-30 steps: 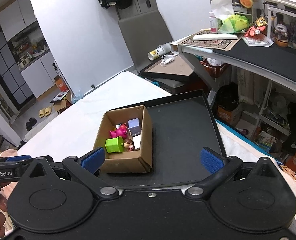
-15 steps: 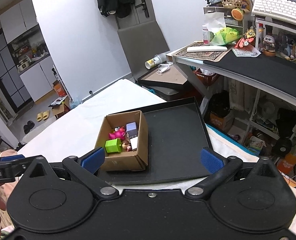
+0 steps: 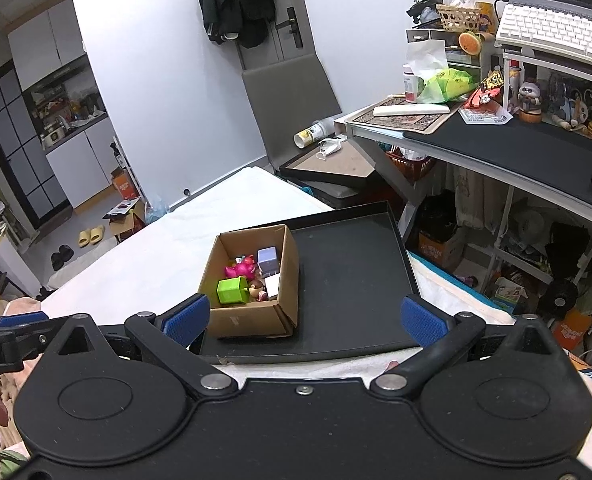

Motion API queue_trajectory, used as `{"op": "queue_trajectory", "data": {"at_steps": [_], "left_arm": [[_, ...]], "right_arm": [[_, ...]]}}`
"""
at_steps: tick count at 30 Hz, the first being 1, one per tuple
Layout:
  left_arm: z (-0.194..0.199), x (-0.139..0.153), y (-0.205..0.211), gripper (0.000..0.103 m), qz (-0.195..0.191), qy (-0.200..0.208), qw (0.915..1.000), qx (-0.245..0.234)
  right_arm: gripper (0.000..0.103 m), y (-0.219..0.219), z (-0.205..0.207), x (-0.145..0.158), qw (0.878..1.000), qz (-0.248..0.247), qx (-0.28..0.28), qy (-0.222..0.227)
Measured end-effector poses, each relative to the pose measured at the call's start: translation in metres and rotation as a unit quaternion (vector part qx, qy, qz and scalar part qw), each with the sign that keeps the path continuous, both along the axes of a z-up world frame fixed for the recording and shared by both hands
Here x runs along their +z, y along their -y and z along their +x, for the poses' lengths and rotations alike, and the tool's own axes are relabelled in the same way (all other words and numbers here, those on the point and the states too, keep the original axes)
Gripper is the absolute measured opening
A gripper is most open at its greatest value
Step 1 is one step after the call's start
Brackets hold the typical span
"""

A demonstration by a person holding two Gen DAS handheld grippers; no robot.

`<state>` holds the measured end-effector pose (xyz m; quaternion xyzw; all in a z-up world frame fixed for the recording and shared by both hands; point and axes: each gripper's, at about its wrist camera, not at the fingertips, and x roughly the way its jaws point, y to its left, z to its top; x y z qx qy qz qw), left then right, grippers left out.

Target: Organize rigid objects

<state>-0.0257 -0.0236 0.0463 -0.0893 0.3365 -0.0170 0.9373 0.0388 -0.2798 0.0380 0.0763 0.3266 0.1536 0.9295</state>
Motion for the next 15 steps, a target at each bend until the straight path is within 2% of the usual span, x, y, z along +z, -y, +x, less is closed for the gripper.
{"op": "queue_trajectory", "data": {"at_steps": [15], "left_arm": [[0.0016, -0.0058, -0.0014, 0.100, -0.001, -0.009, 1.0000, 0.003]], "right_arm": [[0.103, -0.0066, 0.0012, -0.0073, 1.000, -0.012, 0.006, -0.012]]}}
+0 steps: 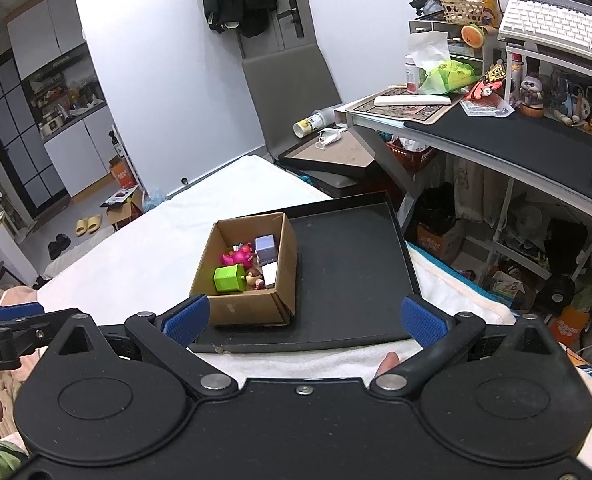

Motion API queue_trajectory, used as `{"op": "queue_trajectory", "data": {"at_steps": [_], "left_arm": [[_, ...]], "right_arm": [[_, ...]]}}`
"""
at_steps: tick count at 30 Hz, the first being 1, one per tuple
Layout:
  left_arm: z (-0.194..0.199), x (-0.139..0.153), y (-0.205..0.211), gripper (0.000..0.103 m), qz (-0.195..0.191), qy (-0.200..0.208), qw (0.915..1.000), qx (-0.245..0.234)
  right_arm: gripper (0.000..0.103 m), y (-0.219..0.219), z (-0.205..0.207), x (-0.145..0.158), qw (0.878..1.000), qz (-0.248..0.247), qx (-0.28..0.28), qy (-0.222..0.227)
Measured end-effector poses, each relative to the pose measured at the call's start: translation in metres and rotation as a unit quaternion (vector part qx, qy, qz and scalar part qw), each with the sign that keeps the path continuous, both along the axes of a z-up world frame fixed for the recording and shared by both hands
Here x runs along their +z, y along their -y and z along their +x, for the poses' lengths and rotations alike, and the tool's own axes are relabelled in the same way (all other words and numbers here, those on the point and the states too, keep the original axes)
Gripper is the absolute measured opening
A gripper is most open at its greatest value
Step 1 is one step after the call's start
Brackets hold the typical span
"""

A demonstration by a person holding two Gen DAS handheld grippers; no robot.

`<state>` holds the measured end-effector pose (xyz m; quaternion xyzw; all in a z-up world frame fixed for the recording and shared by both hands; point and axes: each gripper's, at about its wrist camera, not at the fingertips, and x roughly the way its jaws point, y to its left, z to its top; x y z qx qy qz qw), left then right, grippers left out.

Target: Organize rigid objects

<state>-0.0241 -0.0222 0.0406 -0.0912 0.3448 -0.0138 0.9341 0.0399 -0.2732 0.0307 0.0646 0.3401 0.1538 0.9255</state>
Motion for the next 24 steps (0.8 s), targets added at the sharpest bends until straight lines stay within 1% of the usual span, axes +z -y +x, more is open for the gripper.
{"op": "queue_trajectory", "data": {"at_steps": [7, 14, 18, 24], "left_arm": [[0.0011, -0.0014, 0.0018, 0.100, 0.009, -0.003, 1.0000, 0.002], [0.0024, -0.0029, 0.0037, 0.100, 0.011, -0.008, 0.9999, -0.001], [0.0037, -0.0041, 0.0036, 0.100, 0.002, -0.010, 0.9999, -0.004], [0.0029, -0.0041, 0.0057, 0.100, 0.010, -0.011, 0.9999, -0.003]], "right_arm": [[0.103, -0.0020, -0.0015, -0.0009, 1.000, -0.007, 0.005, 0.006], [0.103, -0.0031, -0.0004, -0.0020, 1.000, -0.012, 0.002, 0.003], [0.103, -0.0032, -0.0007, -0.0025, 1.000, -0.016, 0.002, 0.004], [0.103, -0.0034, -0.0002, -0.0039, 1.000, -0.017, 0.004, 0.001]]}}
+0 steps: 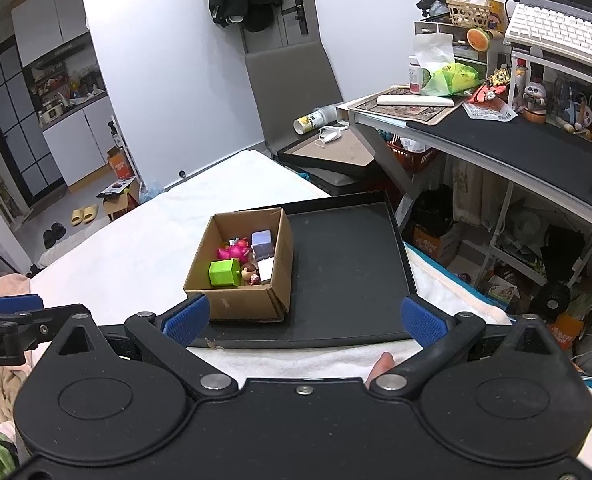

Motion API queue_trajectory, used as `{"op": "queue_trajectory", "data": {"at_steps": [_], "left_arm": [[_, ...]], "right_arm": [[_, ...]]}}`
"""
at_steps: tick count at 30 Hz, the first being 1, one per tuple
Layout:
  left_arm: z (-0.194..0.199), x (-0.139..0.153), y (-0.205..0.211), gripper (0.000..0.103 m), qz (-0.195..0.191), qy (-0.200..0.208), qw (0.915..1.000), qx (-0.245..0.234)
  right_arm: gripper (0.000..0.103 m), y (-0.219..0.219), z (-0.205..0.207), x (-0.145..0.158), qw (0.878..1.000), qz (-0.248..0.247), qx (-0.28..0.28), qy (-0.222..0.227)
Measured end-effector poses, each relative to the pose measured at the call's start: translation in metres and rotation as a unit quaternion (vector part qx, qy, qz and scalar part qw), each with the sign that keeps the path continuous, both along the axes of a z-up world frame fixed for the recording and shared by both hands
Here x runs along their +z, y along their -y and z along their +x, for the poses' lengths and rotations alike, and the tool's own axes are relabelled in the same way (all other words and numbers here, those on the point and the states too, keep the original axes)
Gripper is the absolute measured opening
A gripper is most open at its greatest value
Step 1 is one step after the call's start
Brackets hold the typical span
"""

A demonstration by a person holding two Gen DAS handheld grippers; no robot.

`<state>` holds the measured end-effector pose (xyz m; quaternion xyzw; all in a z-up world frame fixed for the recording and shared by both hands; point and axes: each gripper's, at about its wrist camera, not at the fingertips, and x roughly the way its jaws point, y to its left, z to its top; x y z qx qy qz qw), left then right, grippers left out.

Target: Organize rigid objects

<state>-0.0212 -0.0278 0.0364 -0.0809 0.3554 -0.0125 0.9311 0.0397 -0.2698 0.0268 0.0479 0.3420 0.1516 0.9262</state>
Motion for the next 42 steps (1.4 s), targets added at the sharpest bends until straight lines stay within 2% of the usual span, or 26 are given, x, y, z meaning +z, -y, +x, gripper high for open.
{"op": "queue_trajectory", "data": {"at_steps": [42], "left_arm": [[0.003, -0.009, 0.000, 0.100, 0.007, -0.018, 0.9998, -0.002]], "right_arm": [[0.103, -0.001, -0.001, -0.007, 1.000, -0.009, 0.001, -0.004]]}}
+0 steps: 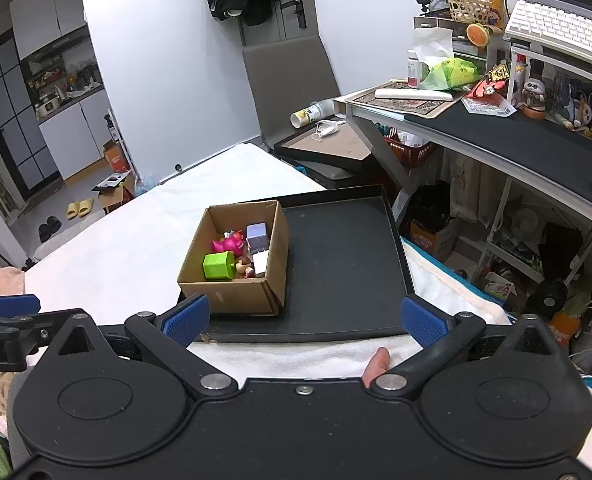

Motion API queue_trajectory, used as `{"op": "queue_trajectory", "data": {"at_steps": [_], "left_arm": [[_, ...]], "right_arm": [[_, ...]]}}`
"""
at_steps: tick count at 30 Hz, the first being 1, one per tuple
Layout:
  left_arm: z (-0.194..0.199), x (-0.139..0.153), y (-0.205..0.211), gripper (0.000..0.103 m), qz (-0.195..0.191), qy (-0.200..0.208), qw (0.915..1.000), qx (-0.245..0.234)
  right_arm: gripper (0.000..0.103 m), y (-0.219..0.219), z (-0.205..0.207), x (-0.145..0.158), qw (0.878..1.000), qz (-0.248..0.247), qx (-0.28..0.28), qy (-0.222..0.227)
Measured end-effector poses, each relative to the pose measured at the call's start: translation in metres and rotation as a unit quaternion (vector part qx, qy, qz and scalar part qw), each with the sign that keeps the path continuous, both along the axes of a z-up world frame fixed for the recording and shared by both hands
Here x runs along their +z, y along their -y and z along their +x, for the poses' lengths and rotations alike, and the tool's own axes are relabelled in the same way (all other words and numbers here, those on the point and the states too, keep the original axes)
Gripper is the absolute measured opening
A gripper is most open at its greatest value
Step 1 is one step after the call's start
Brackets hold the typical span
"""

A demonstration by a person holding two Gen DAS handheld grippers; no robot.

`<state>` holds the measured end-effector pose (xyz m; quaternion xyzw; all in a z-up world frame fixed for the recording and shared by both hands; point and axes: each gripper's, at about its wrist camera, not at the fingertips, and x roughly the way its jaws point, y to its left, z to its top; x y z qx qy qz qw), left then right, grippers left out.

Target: Organize rigid objects

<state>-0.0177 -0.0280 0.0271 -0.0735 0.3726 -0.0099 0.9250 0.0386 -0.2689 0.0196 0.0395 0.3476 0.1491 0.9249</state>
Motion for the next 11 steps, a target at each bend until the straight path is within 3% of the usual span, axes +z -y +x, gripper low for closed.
{"op": "queue_trajectory", "data": {"at_steps": [11], "left_arm": [[0.009, -0.011, -0.004, 0.100, -0.008, -0.003, 1.0000, 0.005]], "right_arm": [[0.103, -0.001, 0.011, -0.010, 1.000, 0.003, -0.006, -0.008]]}}
